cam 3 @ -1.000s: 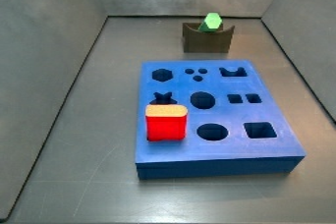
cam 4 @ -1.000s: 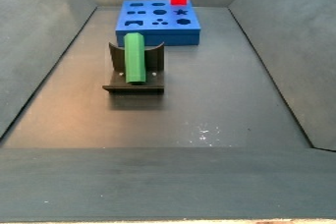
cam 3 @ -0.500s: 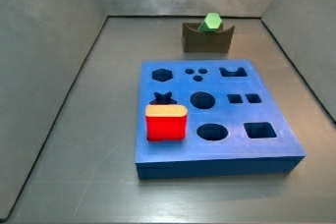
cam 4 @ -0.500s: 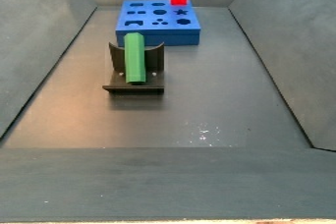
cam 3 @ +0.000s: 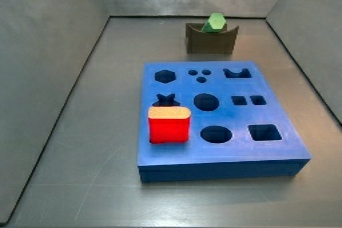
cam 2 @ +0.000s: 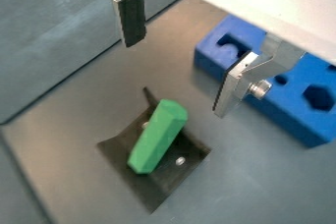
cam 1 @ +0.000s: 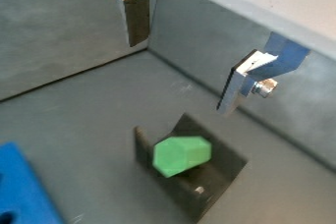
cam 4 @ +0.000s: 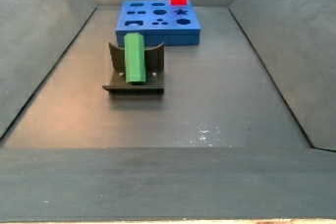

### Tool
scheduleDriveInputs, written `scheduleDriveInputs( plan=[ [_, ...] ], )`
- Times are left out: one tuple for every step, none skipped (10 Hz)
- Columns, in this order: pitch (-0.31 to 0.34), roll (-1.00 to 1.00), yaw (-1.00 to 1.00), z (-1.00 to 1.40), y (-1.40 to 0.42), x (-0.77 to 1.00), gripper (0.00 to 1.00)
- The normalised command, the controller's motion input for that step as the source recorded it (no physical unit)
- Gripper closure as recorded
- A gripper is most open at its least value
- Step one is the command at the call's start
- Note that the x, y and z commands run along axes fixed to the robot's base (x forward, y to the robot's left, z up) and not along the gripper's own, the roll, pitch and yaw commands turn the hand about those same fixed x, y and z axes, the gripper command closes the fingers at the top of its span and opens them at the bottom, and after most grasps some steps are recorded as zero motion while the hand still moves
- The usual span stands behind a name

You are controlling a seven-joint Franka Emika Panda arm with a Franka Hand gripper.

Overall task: Pick up the hexagon object. Move up. Place the hexagon object on the fixture. Regrasp the hexagon object. Move to above the board. Insert the hexagon object.
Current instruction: Regrasp the hexagon object.

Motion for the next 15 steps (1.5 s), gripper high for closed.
scheduleDriveInputs(
  plan=[
    [0.008, 1.0, 0.01, 0.0, -0.02, 0.0, 0.0],
    [0.011, 1.0, 0.02, 0.0, -0.02, 0.02, 0.0],
    [0.024, 1.0, 0.02, -0.01, -0.03, 0.03, 0.0],
    [0.039, 1.0, 0.02, -0.01, -0.03, 0.05, 0.0],
    [0.053, 1.0, 0.03, -0.01, -0.03, 0.06, 0.0],
    [0.067, 1.0, 0.04, -0.01, -0.03, 0.06, 0.0],
    [0.095, 1.0, 0.05, -0.01, -0.04, 0.08, 0.0],
    [0.123, 1.0, 0.06, -0.02, -0.04, 0.09, 0.0],
    [0.167, 1.0, 0.1, -0.02, -0.04, 0.11, 0.0],
    [0.185, 0.93, 0.13, -0.02, -0.05, 0.11, 0.0],
    [0.17, 0.7, 0.16, -0.02, -0.05, 0.11, 0.0],
    [0.159, 0.59, 0.17, -0.02, -0.05, 0.11, 0.0],
    [0.131, 0.37, 0.2, -0.02, -0.05, 0.11, 0.0],
    [0.105, 0.26, 0.21, -0.02, -0.04, 0.1, 0.0],
    [0.069, 0.2, 0.21, -0.01, -0.04, 0.09, 0.0]
  ],
)
